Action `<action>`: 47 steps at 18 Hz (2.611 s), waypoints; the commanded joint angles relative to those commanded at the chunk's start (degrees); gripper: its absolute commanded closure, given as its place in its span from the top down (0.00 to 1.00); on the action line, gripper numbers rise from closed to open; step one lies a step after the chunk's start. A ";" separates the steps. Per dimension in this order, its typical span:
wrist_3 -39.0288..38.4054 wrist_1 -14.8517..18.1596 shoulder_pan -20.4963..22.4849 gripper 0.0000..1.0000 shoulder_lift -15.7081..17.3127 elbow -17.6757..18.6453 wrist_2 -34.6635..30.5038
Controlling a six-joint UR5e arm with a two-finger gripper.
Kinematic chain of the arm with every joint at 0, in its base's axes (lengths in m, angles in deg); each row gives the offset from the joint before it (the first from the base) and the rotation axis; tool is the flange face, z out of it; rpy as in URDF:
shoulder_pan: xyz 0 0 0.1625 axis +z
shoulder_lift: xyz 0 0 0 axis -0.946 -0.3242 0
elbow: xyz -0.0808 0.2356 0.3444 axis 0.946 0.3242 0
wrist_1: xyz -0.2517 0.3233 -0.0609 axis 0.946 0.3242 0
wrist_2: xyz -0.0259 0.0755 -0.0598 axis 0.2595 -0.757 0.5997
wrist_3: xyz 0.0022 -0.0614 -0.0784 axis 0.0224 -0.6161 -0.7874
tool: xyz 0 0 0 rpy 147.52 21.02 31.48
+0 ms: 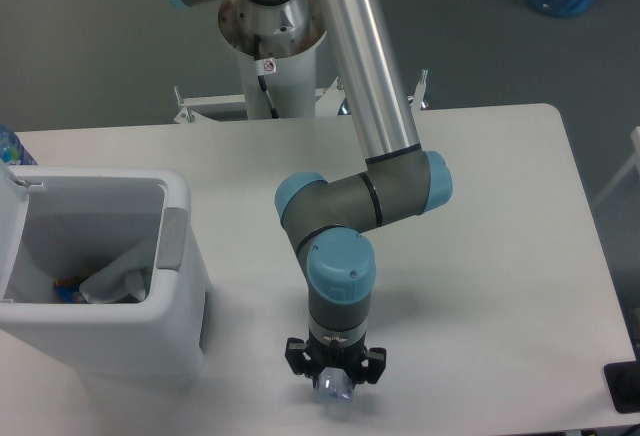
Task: Place the trash in the trash can
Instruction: 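Lift the bottle and carry it over the trash bin, then open the gripper to release the bottle into the bin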
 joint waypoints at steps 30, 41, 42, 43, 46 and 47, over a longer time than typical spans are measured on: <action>-31.99 -7.65 -2.88 0.56 18.02 -11.79 17.67; -32.00 -7.65 -12.03 0.56 19.34 -5.90 17.40; -31.99 -7.65 -12.21 0.57 19.43 -5.72 17.49; -31.99 -7.65 -12.65 0.58 19.43 -5.46 17.49; -31.64 -7.73 -13.35 0.76 19.78 -3.88 17.49; -31.56 -7.73 -13.35 0.91 19.78 -3.88 17.49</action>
